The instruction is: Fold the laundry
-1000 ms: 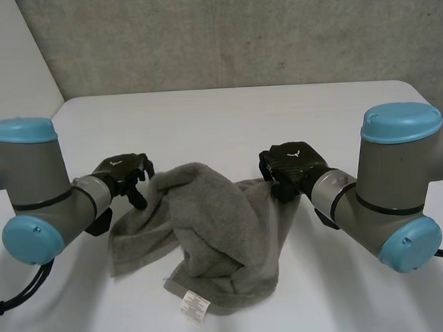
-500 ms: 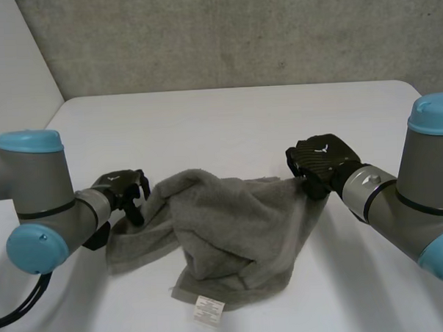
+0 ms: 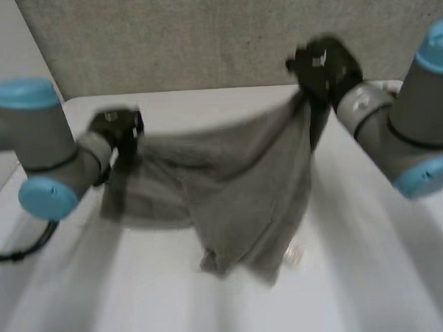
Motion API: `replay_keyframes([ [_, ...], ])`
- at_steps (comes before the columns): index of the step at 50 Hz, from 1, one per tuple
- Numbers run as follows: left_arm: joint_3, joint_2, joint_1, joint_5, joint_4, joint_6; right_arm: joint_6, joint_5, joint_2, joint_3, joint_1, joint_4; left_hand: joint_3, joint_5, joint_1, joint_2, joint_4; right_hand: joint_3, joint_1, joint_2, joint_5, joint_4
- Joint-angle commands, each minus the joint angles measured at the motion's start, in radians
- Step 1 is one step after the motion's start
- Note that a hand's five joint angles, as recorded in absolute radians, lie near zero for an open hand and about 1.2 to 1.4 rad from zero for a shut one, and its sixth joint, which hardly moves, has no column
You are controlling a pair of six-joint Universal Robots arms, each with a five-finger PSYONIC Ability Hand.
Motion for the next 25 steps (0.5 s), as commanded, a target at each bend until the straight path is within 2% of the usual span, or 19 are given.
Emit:
replay_keyframes([
  [1,0.327,0.017,-0.005,-0.063,0.204,0.103,-0.100,0.055,0.015,-0.184,-0.036,-0.443,0.185,0.188,0.213,0.183,0.184,0.216,0.442,0.219,0.248,0.206],
  [3,0.319,0.090,-0.010,-0.086,0.366,0.104,-0.096,0.062,0.001,-0.176,-0.041,-0.506,0.185,0.188,0.213,0.183,0.184,0.216,0.442,0.219,0.248,0.206],
  [6,0.234,0.144,-0.008,-0.091,0.444,0.103,-0.090,0.063,-0.028,-0.131,-0.048,-0.510,0.185,0.188,0.213,0.183,0.184,0.216,0.442,0.219,0.248,0.206],
  [15,-0.112,0.175,-0.005,-0.077,0.458,0.112,-0.073,0.049,-0.054,0.207,-0.075,-0.483,0.185,0.188,0.213,0.183,0.184,0.216,0.442,0.219,0.248,0.206],
  [17,-0.230,0.133,-0.005,-0.077,0.459,0.117,-0.073,0.043,-0.044,0.258,-0.079,-0.482,0.185,0.188,0.213,0.183,0.184,0.216,0.442,0.219,0.248,0.206],
  [19,-0.274,0.105,-0.005,-0.080,0.456,0.118,-0.075,0.008,0.002,0.348,-0.084,-0.480,0.185,0.188,0.213,0.183,0.184,0.216,0.442,0.219,0.248,0.206],
  [22,-0.348,0.053,-0.005,-0.079,0.453,0.121,-0.078,-0.006,0.030,0.382,-0.084,-0.468,0.185,0.188,0.213,0.183,0.184,0.216,0.442,0.219,0.248,0.206],
  [25,-0.399,0.027,-0.002,-0.080,0.441,0.142,-0.086,-0.015,0.065,0.428,-0.084,-0.391,0.185,0.188,0.213,0.183,0.184,0.216,0.442,0.219,0.248,0.206],
])
